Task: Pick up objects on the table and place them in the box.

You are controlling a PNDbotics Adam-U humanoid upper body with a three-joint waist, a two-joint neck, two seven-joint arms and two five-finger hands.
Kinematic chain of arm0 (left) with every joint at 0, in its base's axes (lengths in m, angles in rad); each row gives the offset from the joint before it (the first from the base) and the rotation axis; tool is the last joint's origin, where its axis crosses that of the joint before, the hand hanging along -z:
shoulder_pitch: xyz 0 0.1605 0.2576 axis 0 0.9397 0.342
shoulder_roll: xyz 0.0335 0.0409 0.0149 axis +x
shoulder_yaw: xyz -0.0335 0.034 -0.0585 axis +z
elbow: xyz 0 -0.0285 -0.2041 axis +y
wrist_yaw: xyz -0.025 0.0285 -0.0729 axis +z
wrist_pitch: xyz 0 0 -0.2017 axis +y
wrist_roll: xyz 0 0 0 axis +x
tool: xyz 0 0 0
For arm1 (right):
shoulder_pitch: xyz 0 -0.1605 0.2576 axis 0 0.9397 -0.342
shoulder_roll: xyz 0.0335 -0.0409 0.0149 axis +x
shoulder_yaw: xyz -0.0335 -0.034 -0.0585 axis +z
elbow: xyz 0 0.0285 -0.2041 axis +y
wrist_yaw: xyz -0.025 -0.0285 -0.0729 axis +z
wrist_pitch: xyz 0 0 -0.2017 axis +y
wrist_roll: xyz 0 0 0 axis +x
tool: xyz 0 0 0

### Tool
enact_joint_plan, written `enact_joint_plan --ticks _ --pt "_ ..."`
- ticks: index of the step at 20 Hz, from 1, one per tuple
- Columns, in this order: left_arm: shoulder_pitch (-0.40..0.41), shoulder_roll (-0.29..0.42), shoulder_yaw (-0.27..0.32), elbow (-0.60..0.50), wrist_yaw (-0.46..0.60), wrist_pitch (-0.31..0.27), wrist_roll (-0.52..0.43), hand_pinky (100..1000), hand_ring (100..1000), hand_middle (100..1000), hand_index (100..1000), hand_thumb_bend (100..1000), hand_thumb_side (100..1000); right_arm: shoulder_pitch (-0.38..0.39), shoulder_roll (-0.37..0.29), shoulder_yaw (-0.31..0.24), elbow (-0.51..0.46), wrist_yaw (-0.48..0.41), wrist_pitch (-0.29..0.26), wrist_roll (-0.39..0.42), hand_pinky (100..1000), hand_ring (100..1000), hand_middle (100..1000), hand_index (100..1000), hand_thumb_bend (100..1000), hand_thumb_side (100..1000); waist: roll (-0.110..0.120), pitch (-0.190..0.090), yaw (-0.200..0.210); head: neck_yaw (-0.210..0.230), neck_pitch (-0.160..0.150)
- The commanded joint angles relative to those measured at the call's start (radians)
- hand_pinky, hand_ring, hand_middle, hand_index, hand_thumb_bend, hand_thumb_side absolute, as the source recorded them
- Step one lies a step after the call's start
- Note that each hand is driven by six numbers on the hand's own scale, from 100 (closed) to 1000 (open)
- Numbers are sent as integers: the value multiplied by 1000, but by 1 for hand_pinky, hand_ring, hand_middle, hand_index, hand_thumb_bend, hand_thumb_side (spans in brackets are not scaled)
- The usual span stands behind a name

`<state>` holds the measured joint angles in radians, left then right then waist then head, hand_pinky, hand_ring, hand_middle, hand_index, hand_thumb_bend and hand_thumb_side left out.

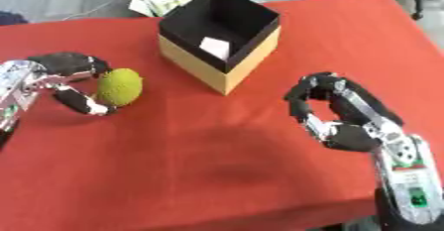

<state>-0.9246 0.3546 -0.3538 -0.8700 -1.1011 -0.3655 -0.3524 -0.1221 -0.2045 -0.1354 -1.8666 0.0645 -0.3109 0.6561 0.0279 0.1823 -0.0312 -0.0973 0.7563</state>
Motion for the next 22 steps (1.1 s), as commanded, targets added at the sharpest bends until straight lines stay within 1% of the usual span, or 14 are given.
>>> enact_joint_plan --ticks 1,3,4,6,7,10,12,14,16,19,22 --pt "-14 4 11 -4 28 -5 61 664 641 662 807 292 544 -5 -5 -4 -10 1 -3 -1 542 488 482 645 100 470 -6 -12 -1 4 1" --pt "-14 2 7 -9 58 -6 90 639 589 593 757 200 408 -4 -5 -4 -10 1 -4 -1 542 488 482 645 100 470 -8 -12 -1 5 1" --pt "-13 3 5 -14 74 -5 102 624 564 559 732 158 360 -4 -5 -4 -10 1 -5 -1 542 488 482 645 100 470 -9 -12 -1 5 1" --pt "-11 4 3 -27 111 1 125 604 530 515 696 102 305 -3 -5 -4 -9 2 -6 0 542 488 482 645 100 470 -10 -11 -1 5 1" --pt "-9 6 1 -35 130 4 133 584 497 470 652 100 281 -3 -5 -4 -9 2 -7 0 542 488 482 645 100 470 -11 -11 -1 5 1" --pt "-3 11 4 -79 230 19 155 562 463 419 607 100 302 -1 -4 -5 -8 3 -8 -1 542 488 481 645 100 470 -14 -10 -1 5 1" --pt "-2 18 4 -129 304 39 157 555 451 401 594 100 305 -1 -3 -5 -8 4 -9 -2 542 488 482 645 100 470 -15 -9 -2 5 1" --pt "-7 24 12 -199 374 70 166 554 447 393 590 100 311 0 -3 -5 -8 4 -10 -2 542 488 481 645 100 470 -16 -9 -2 6 1" --pt "-19 23 20 -256 423 109 172 554 443 386 586 100 306 1 -3 -5 -7 4 -10 -2 542 488 481 645 100 470 -17 -8 -2 7 2" --pt "-56 -2 38 -293 449 162 194 554 440 382 584 100 296 1 -2 -1 -7 3 -11 2 542 488 481 645 100 470 -17 -8 -4 11 3" --pt "-98 -53 53 -273 430 194 229 556 451 394 596 100 301 0 -2 3 -6 0 -12 7 542 488 481 645 100 470 -18 -8 -8 18 3"
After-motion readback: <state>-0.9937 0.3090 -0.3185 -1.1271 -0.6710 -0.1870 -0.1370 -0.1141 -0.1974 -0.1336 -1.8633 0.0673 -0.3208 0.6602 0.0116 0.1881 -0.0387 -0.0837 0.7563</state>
